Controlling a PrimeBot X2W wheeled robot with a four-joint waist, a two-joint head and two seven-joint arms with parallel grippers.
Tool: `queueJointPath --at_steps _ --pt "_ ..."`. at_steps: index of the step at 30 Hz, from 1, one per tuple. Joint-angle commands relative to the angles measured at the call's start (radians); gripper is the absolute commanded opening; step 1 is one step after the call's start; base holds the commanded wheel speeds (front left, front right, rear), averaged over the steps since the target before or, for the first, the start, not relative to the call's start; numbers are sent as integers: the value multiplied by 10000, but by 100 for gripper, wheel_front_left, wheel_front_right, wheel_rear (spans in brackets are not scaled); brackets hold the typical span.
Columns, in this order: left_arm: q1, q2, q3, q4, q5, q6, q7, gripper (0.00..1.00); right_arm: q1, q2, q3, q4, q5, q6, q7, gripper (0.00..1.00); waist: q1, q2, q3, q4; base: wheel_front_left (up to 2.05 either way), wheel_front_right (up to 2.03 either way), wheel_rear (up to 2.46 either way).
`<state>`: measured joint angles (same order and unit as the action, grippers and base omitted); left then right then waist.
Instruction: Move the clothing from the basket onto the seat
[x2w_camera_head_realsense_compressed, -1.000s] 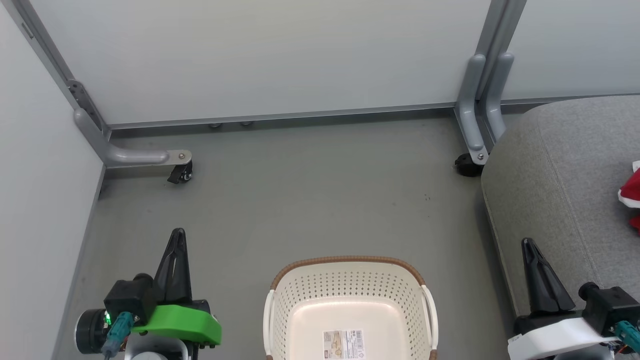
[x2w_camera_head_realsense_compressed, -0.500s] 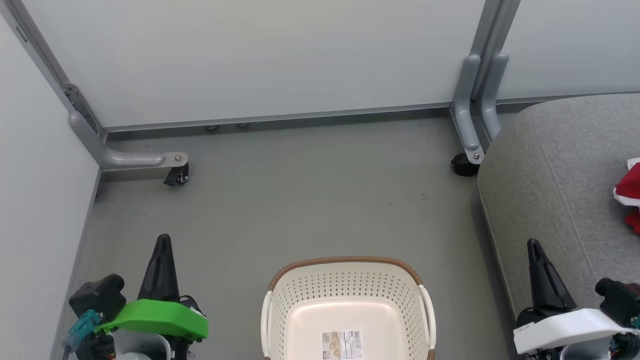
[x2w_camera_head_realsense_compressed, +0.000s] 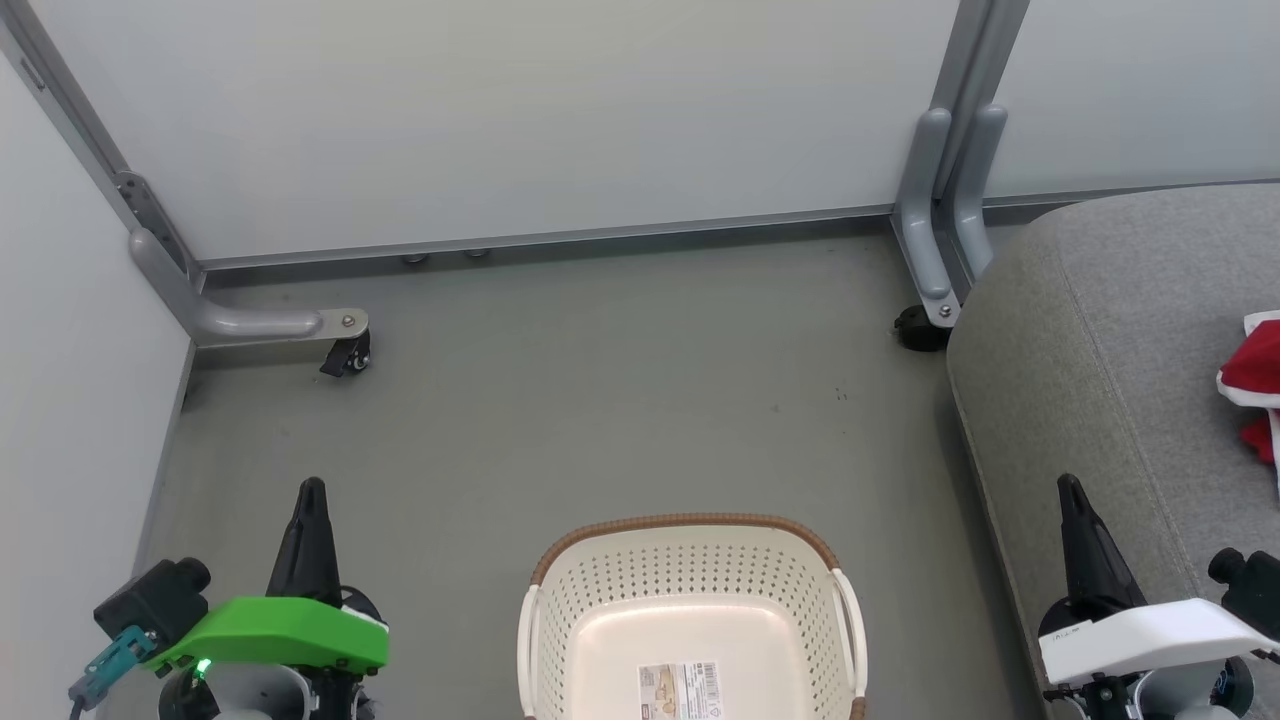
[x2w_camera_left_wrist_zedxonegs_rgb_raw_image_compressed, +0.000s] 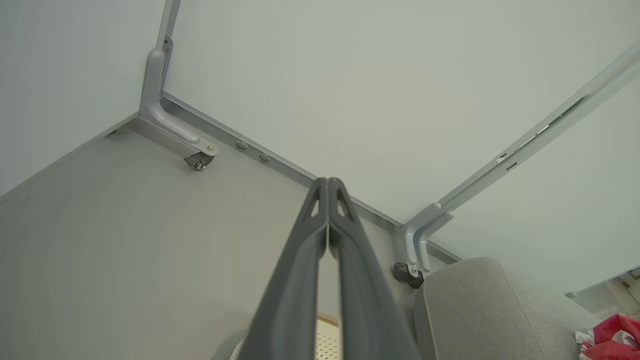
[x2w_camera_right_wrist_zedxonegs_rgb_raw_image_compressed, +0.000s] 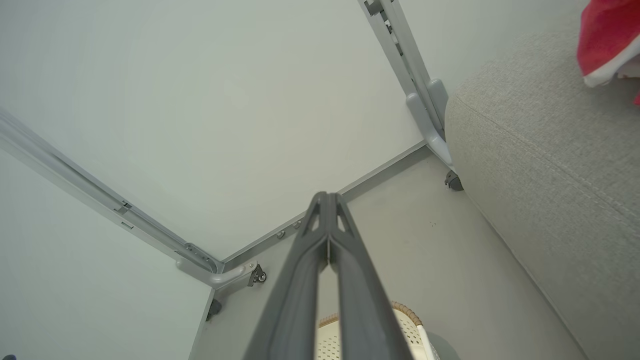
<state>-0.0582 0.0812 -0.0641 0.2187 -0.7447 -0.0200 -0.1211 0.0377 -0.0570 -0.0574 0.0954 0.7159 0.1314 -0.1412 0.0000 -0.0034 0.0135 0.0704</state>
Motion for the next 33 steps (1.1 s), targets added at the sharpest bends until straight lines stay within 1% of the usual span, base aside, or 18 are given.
queueJointPath --at_steps 1,15,33 --pt "-311 7 113 -96 -321 -87 79 0 -281 -100 -9 -49 376 -2 57 0 0 9 -2 -10 0 0 0" --pt "-376 -61 478 -20 -2093 -311 568 0 -547 -158 -15 279 2300 -4 500 0 0 12 -20 -116 0 0 0" --pt "-476 -137 872 71 -4021 -553 1102 0 -841 -200 -43 633 4364 -6 992 0 0 17 -43 -250 0 0 0"
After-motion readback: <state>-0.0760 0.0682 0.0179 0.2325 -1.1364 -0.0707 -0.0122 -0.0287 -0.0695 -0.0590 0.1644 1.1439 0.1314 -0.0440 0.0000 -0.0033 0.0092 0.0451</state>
